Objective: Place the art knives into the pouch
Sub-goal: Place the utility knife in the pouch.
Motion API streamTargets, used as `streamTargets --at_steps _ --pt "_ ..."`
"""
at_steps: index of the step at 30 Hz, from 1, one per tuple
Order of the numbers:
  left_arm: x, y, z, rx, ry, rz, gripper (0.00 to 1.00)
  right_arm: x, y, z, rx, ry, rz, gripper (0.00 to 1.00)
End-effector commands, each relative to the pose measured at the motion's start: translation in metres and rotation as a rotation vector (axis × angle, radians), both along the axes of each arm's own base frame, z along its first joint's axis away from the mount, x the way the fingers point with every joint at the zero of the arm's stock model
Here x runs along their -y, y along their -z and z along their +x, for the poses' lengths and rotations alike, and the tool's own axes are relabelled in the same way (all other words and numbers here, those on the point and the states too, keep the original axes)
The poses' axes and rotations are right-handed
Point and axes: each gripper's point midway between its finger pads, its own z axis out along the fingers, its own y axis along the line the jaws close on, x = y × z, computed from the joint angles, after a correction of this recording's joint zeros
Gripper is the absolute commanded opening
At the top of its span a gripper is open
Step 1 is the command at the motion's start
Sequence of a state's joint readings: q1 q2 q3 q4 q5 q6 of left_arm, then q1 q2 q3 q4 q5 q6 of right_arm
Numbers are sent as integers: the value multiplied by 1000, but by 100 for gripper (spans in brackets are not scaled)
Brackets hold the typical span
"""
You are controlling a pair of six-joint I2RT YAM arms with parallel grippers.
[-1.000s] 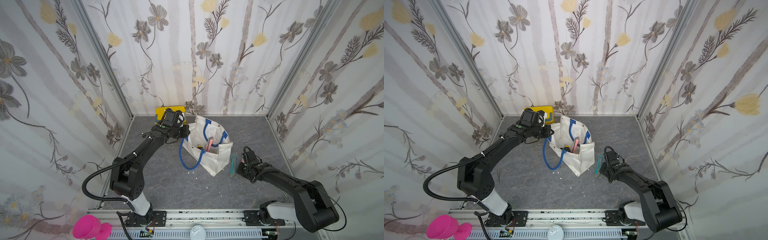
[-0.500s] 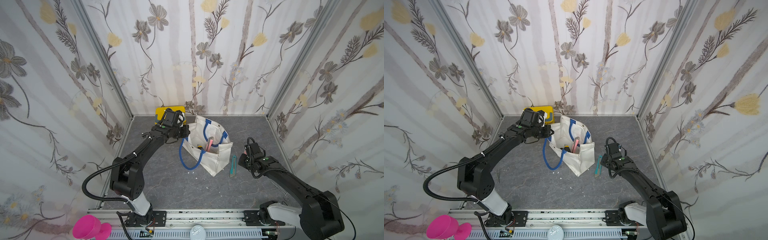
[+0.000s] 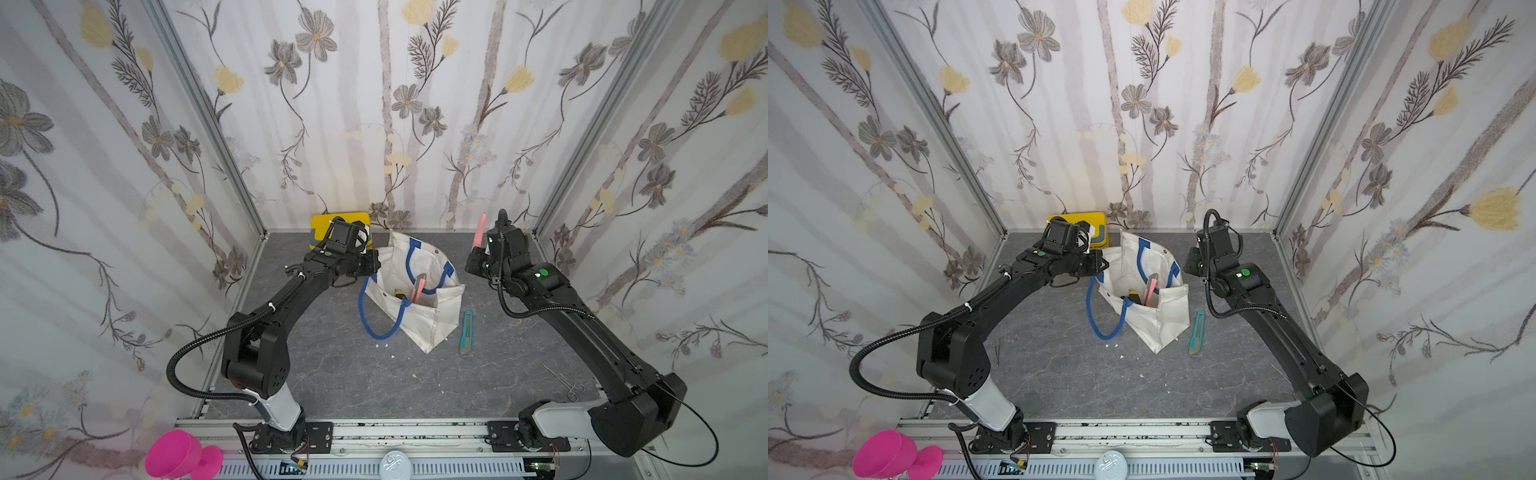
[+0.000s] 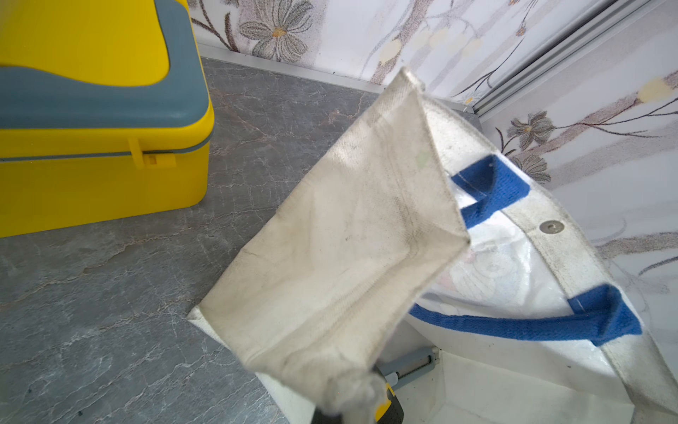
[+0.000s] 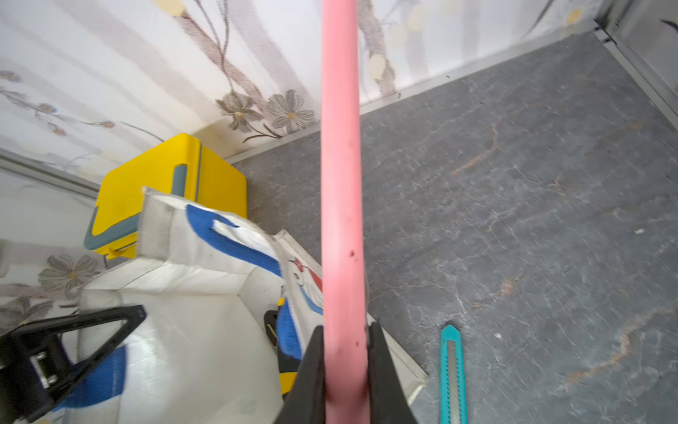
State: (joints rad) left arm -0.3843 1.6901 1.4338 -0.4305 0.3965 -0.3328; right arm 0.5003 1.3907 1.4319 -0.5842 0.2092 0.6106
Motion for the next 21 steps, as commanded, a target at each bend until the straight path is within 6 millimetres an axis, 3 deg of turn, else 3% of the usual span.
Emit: streamTargets --at_steps 1,5,8,9,21 --pt "1 6 -1 -18 4 0 0 -33 -7 3 9 -82 -48 0" --pt "0 4 -1 -12 0 1 0 -78 5 -1 -32 -184 -68 0" --pt "0 2 -2 -8 1 1 0 -99 21 -11 -81 -250 -66 0" --pt "0 1 -2 -6 -1 0 0 -104 39 -10 -124 -259 -83 0" --pt "0 -2 -2 -1 -2 -7 0 -122 123 -20 -306 -342 -142 0"
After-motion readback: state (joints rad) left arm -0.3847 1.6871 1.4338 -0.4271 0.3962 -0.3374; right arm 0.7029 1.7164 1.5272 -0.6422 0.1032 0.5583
